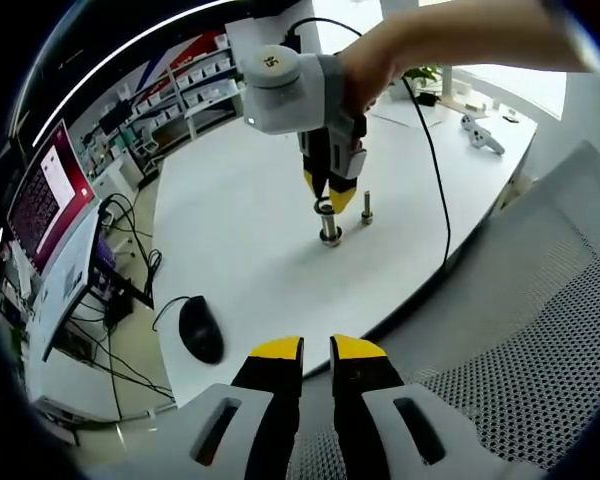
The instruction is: Place the washer onto the threaded stud by aligning its center hole with the stud, sliding it down to the base, and recovering from edge contact or off-axis alignment until the washer reaches the visible bottom stop.
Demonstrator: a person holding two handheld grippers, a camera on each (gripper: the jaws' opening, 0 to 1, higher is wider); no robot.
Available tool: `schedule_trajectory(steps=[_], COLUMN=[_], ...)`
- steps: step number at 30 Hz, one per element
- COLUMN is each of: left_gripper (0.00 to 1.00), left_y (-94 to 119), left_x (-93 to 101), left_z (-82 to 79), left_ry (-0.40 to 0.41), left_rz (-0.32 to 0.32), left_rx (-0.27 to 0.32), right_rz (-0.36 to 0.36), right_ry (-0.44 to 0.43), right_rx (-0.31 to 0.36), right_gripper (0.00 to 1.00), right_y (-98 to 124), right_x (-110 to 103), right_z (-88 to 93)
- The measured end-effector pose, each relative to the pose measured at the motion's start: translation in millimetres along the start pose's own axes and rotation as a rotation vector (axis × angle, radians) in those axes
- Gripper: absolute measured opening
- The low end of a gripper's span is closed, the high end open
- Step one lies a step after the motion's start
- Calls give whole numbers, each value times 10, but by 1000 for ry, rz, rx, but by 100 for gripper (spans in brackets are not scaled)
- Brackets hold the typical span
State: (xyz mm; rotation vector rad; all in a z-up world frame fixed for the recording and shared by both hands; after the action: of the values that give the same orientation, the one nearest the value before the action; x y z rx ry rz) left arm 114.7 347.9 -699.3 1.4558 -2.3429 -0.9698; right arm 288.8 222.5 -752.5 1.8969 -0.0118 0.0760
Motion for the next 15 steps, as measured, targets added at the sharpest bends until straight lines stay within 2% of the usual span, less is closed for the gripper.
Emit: schedule_trajectory(steps=[2,15], left_gripper=[8,8], left_y=[2,-6], left_x=[1,-2], left_z=[0,4], left_ry=[0,1], left_rz=[0,1], left_rx=[0,-5], right_rz=[-15,-12], right_ry=[-31,-21], right_rx=[13,-19], right_gripper=[23,23], right_y=[-26,-229], right_x=[-5,-9], right_z=[-1,74])
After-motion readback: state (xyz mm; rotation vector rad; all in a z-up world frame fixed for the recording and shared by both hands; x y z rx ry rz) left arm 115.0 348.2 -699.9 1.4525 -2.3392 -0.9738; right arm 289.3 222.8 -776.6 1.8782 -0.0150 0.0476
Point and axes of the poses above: the point that each gripper's makers call its tool centre point, and the gripper's own axes: y roughly backward along the fingers, x roughly to its right, z roughly out of its underside, the point moved 5 cm from there along y, roughly backward along the fingers, and after that the axes turned 11 degrees about x, right-handed, at the moved point
